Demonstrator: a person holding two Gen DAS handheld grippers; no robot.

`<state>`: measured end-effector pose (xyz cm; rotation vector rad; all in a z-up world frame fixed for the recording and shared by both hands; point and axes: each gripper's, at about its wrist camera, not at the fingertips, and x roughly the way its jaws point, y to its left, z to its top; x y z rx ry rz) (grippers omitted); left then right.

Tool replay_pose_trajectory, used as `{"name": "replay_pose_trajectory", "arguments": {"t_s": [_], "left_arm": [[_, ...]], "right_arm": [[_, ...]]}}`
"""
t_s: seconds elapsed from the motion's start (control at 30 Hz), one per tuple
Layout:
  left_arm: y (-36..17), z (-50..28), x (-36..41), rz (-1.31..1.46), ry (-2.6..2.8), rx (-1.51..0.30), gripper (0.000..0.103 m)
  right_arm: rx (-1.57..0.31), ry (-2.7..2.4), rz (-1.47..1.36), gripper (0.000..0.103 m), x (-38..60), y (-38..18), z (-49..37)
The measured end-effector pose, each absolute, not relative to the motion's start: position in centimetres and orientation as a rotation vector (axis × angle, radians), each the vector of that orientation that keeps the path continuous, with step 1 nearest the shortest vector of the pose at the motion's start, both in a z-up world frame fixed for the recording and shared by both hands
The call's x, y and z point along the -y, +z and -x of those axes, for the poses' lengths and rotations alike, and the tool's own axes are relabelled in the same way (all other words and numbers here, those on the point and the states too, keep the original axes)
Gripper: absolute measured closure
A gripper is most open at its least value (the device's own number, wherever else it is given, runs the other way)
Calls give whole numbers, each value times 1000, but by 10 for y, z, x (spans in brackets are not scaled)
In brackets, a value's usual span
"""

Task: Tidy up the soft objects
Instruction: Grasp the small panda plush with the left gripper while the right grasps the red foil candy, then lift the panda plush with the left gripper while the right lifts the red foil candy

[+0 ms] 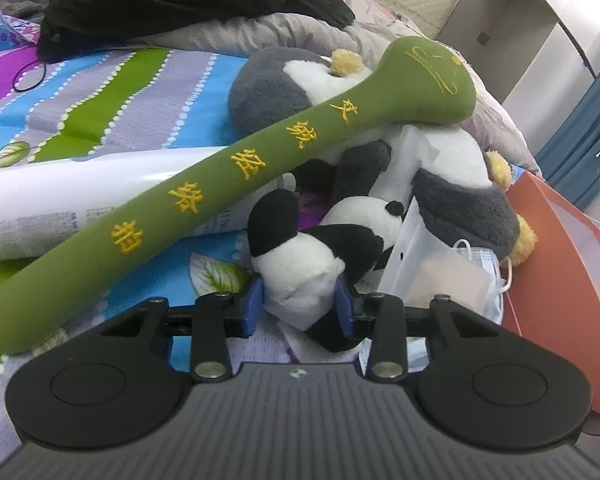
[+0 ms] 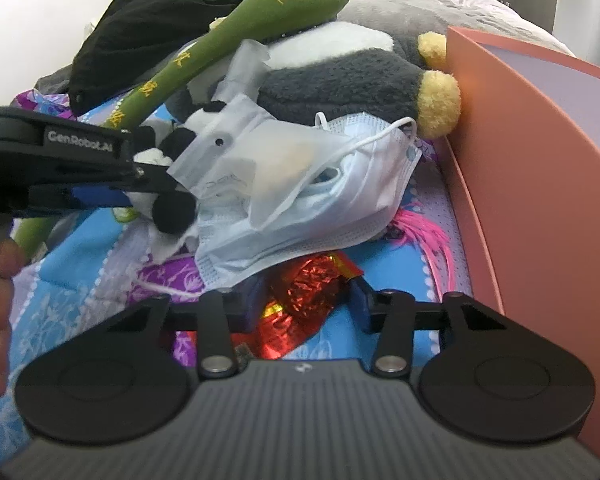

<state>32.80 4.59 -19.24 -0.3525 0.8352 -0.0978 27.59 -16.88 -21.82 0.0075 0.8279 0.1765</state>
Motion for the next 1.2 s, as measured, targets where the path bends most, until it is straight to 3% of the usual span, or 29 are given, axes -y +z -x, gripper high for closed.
{"name": "replay_pose_trajectory", "arguments": {"t_s": [0.3,1.2], "left_arm": [[-176,-289,-53,364,-64,-843,63],[-159,-125,-62,448,13,-1001,62]], "right_arm": [[-849,170,-19,69,174,-206,-252],[-951,191,-76,73,175,-167,-146]]}}
